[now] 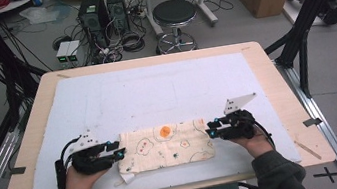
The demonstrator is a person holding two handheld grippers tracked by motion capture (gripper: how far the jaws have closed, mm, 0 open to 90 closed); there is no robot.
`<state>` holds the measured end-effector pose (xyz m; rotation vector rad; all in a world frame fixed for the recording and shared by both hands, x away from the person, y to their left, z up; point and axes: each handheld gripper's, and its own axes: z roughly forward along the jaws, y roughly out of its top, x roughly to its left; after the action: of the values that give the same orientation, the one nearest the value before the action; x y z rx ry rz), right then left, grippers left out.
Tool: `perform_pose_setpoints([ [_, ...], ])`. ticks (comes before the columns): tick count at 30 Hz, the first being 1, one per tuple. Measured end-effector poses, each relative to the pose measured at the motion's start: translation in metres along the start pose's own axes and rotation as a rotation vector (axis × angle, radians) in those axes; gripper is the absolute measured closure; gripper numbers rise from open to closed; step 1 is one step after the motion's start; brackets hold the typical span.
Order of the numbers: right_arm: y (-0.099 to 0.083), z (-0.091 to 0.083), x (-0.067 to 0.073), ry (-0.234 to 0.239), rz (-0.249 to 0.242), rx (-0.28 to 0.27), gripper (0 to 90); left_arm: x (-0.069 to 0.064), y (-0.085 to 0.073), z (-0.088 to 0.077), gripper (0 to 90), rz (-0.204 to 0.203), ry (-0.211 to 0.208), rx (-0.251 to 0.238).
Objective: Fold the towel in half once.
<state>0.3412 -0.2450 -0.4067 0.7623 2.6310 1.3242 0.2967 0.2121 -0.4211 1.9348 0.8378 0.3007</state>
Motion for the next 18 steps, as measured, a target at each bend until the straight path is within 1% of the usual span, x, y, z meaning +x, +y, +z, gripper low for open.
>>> perform_pose_setpoints([
  [1, 0.003, 0.003, -0.004, -0.011, 0.002, 0.001, 66.3, 0.004, 0.002, 0.003, 59.7, -0.007, 0.017, -0.004],
  [3, 0.009, 0.01, -0.012, -0.037, 0.007, 0.003, 64.8, 0.012, 0.005, 0.01, 59.5, -0.042, 0.042, -0.024],
  [4, 0.012, 0.014, -0.014, -0.04, 0.02, 0.011, 64.1, 0.016, 0.006, 0.013, 59.2, -0.06, 0.054, -0.022],
  [5, 0.014, 0.017, -0.017, -0.047, 0.02, 0.013, 63.4, 0.02, 0.007, 0.017, 58.8, -0.071, 0.061, -0.01],
  [6, 0.016, 0.021, -0.021, -0.049, 0.023, 0.015, 63.0, 0.023, 0.008, 0.02, 57.9, -0.074, 0.073, 0.002],
  [7, 0.017, 0.025, -0.025, -0.049, 0.03, 0.014, 62.1, 0.026, 0.009, 0.022, 56.9, -0.083, 0.078, 0.002],
  [9, 0.018, 0.032, -0.031, -0.037, 0.057, 0.027, 60.8, 0.031, 0.01, 0.026, 55.6, -0.112, 0.066, -0.001],
  [12, 0.016, 0.039, -0.039, -0.038, 0.085, 0.036, 59.3, 0.035, 0.01, 0.032, 54.8, -0.134, 0.05, 0.009],
  [13, 0.015, 0.04, -0.041, -0.037, 0.092, 0.034, 59.6, 0.036, 0.009, 0.036, 54.8, -0.143, 0.038, 0.016],
  [14, 0.015, 0.041, -0.043, -0.03, 0.106, 0.03, 59.7, 0.037, 0.009, 0.038, 54.8, -0.147, 0.035, 0.026],
  [16, 0.014, 0.042, -0.043, -0.019, 0.117, 0.027, 60.1, 0.038, 0.007, 0.042, 56.4, -0.152, 0.027, 0.047],
  [18, 0.014, 0.043, -0.044, -0.014, 0.118, 0.034, 61.7, 0.038, 0.006, 0.043, 58.7, -0.15, 0.027, 0.067],
])
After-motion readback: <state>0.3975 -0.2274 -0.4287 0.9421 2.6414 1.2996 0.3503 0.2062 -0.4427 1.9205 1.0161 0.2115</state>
